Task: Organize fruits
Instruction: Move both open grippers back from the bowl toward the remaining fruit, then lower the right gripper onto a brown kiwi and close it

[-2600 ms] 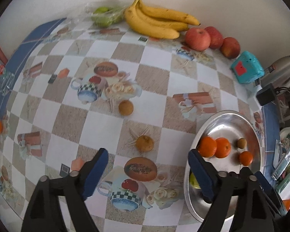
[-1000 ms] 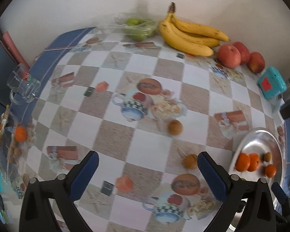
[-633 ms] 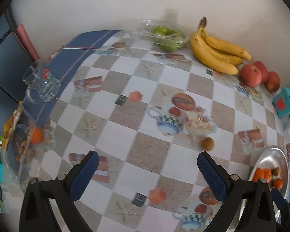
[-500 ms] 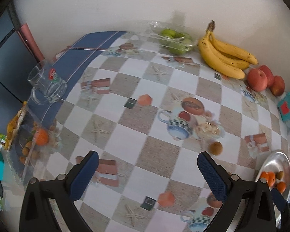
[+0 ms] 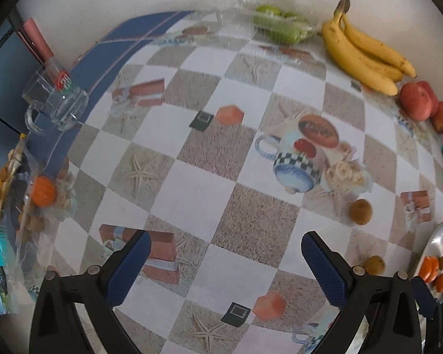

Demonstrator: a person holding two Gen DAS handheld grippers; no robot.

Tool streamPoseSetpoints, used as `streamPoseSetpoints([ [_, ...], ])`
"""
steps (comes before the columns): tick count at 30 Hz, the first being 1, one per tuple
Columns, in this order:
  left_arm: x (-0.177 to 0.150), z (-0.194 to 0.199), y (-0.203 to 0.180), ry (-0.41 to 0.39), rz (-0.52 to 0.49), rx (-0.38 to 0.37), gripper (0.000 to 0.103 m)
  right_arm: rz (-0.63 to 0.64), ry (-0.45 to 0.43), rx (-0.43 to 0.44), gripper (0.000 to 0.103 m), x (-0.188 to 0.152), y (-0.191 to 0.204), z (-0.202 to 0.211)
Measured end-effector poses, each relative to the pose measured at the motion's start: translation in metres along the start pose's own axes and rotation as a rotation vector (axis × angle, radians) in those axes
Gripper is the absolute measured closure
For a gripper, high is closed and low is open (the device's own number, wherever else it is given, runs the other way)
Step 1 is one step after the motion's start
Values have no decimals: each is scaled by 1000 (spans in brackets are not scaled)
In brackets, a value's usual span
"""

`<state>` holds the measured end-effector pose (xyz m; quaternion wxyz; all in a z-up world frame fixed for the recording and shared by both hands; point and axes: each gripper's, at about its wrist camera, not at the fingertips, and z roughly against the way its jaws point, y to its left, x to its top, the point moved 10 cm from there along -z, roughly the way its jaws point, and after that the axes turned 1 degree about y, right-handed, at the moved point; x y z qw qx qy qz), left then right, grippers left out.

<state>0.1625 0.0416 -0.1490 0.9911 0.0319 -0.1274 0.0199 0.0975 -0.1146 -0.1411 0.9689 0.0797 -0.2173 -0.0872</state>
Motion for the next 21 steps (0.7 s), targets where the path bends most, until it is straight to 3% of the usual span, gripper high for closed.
streamPoseSetpoints([
  [6,-3,-12,0,27,4,1,0,17,13,-13,14,-3,2,-12],
  [8,-2,-11,-1,24,6,-6,0,28,13,-21,26,-3,3,-15],
  [10,0,-10,-2,16,4,-9,0,29,15,-26,29,-2,3,-18],
  [13,2,-9,-4,10,1,-17,0,16,10,-19,42,1,2,-20],
  [15,3,-10,-4,9,1,-23,0,11,10,-21,44,3,2,-21],
  [21,5,-9,-12,-2,-7,-53,0,-15,23,-29,61,3,-5,-28],
])
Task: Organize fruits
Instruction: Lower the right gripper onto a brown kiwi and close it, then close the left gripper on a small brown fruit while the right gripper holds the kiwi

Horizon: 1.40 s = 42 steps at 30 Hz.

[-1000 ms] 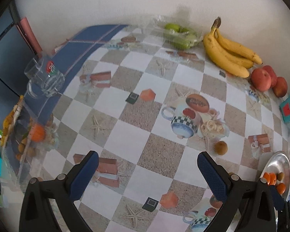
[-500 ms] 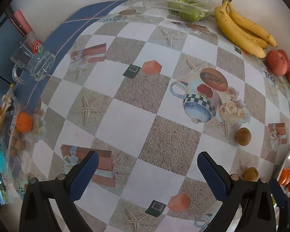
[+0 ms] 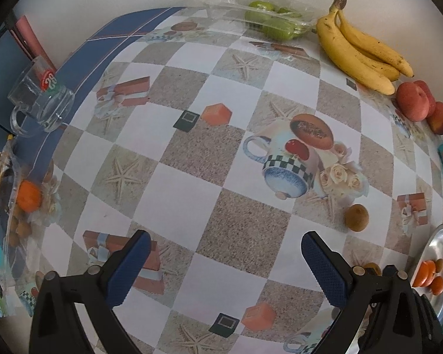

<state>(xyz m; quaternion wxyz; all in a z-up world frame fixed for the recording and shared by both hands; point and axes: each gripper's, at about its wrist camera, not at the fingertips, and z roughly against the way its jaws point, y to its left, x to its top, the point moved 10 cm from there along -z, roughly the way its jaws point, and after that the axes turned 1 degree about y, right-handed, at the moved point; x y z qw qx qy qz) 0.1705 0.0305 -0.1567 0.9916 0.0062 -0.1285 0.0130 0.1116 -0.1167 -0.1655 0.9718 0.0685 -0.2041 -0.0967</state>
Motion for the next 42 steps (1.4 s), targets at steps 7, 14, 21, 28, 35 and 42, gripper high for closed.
streamPoseSetpoints([
  [7,-2,0,-6,-2,-12,-13,0,-49,-3,25,75,1,-6,1],
  [14,2,5,-13,-23,-7,-43,0,-52,1,53,77,0,-2,2],
  [21,9,18,-31,-94,15,-135,7,-64,-41,60,77,10,-12,21],
  [28,8,24,-78,-139,-84,-232,24,-87,-80,55,77,16,-30,39],
  [35,8,14,-112,-142,-175,-278,51,-108,-131,67,77,24,-46,62],
  [42,6,-5,-120,-107,-197,-263,68,-110,-149,60,77,24,-57,77],
])
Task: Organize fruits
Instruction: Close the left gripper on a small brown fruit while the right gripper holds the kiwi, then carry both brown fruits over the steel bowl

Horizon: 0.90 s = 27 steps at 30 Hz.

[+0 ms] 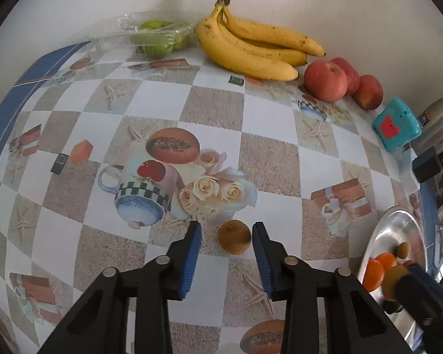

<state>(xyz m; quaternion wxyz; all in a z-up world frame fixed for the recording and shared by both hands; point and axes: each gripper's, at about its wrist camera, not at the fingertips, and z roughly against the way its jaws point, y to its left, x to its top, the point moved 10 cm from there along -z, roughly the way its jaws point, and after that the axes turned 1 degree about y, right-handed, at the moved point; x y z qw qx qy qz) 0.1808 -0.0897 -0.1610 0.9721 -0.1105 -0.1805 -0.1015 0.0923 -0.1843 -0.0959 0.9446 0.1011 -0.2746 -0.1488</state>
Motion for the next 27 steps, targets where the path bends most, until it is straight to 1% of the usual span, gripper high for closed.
streamPoseSetpoints([
  [3,1,-5,-2,0,-18,5,72,-15,0,0,77,2,-4,4],
  [4,1,-6,-2,1,-24,8,76,-16,0,-4,77,2,-5,4],
  [11,-1,-3,-4,-4,-32,0,76,-44,15,-9,77,-1,-12,5],
  [21,-6,28,-4,-9,-1,-13,76,-72,18,-32,77,-8,-28,14],
  [27,-11,48,-19,-24,-21,-20,76,-77,4,-49,77,-12,-37,26],
])
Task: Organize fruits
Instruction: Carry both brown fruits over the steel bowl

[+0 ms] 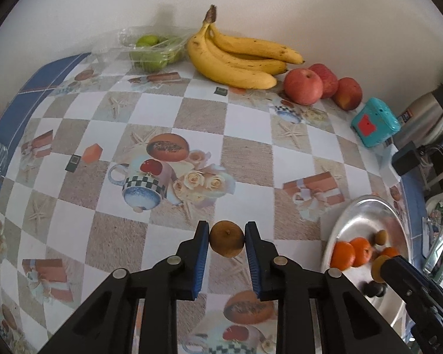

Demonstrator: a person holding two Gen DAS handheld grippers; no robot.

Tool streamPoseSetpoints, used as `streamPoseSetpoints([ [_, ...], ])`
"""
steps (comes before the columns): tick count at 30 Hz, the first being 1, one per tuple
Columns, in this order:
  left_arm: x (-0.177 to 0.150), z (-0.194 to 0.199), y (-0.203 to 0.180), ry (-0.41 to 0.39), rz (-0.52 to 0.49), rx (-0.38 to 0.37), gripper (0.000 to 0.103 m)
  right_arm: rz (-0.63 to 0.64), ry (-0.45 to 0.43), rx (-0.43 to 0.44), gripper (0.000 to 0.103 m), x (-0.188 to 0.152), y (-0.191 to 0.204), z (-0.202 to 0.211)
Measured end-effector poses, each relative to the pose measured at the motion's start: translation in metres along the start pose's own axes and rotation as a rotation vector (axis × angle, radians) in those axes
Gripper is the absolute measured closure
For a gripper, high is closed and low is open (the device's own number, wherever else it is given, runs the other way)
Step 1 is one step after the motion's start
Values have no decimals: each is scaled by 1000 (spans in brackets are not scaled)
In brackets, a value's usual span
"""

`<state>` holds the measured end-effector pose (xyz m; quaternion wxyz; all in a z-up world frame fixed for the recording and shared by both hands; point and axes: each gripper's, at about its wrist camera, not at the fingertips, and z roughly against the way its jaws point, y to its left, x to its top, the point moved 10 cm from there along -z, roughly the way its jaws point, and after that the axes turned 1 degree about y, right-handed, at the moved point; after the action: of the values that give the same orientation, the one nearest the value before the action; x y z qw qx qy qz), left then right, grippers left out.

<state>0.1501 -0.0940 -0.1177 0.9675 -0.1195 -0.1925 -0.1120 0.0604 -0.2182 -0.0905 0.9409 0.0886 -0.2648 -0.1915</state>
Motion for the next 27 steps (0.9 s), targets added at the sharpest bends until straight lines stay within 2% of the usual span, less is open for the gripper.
streamPoseSetpoints([
  [7,-4,17,-29,-13,-61,-21,76,-26,9,-45,77,-3,-24,4],
  [12,-13,17,-66,13,-129,-79,76,-107,48,-95,77,-8,-67,-2],
  [16,-25,13,-96,38,-192,-106,76,-159,58,-103,77,-11,-91,-2],
  [23,-44,10,-136,51,-317,-105,76,-203,7,-97,77,-1,-110,14],
  [27,-47,7,-141,55,-333,-101,76,-205,-27,-85,77,6,-112,19],
])
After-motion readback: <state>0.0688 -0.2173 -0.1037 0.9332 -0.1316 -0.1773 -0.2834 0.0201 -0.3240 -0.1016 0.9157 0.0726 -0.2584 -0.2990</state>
